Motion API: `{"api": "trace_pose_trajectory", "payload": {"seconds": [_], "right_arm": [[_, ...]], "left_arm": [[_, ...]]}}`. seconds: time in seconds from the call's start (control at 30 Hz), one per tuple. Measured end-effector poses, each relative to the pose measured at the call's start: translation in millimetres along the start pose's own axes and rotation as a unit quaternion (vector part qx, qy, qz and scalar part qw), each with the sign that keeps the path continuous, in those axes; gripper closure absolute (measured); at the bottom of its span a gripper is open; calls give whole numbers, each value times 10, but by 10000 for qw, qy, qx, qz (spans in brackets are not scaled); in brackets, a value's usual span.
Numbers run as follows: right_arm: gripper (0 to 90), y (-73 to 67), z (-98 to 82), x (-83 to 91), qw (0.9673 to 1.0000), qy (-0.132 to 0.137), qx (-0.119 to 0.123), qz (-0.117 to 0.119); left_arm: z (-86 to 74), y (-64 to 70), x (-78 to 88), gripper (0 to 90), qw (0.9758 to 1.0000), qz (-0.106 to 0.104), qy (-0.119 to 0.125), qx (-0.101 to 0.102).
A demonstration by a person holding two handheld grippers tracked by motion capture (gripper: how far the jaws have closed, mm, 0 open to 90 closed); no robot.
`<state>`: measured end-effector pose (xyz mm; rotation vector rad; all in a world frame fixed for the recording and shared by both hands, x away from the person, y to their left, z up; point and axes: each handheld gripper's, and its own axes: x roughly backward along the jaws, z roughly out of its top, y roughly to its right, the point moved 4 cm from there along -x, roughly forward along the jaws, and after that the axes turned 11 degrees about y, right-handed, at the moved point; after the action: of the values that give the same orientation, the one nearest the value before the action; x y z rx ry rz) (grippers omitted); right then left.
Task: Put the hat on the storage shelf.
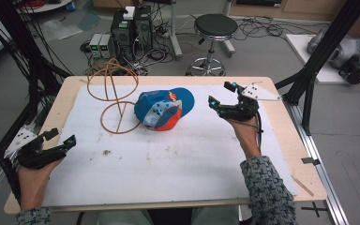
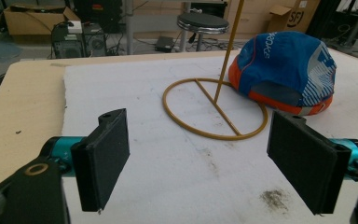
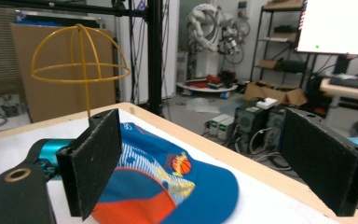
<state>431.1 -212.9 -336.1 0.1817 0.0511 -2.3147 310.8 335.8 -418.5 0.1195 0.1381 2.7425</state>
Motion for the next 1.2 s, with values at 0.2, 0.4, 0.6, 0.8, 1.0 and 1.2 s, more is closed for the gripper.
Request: {"api": "trace_pose_trajectory", "payload": {"seconds": [0.2, 0.4, 0.6, 0.8, 1.0, 1.2], "right_arm": [[128, -49, 80, -391, 9998, 101, -52, 190], [131, -212, 17, -765, 9988, 71, -58, 487], [167, -362, -168, -995, 9972, -89, -132, 734], [221, -516, -436, -1193, 9932, -472, -302, 1021], [257, -626, -635, -1366, 9906, -692, -362, 1127], [320, -731, -741, -1481, 9875, -861, -295, 1287]], "left_arm": [[-2, 2, -6, 212, 10000, -1, -6, 2], [-3, 21, -21, 212, 10000, -53, -7, 12], [4, 20, -19, 213, 10000, -62, 14, 16], [8, 26, -22, 212, 10000, -78, 34, 28], [32, 20, -1, 213, 9999, -82, 74, 24], [27, 3, 8, 213, 9999, -61, 85, 64]]}}
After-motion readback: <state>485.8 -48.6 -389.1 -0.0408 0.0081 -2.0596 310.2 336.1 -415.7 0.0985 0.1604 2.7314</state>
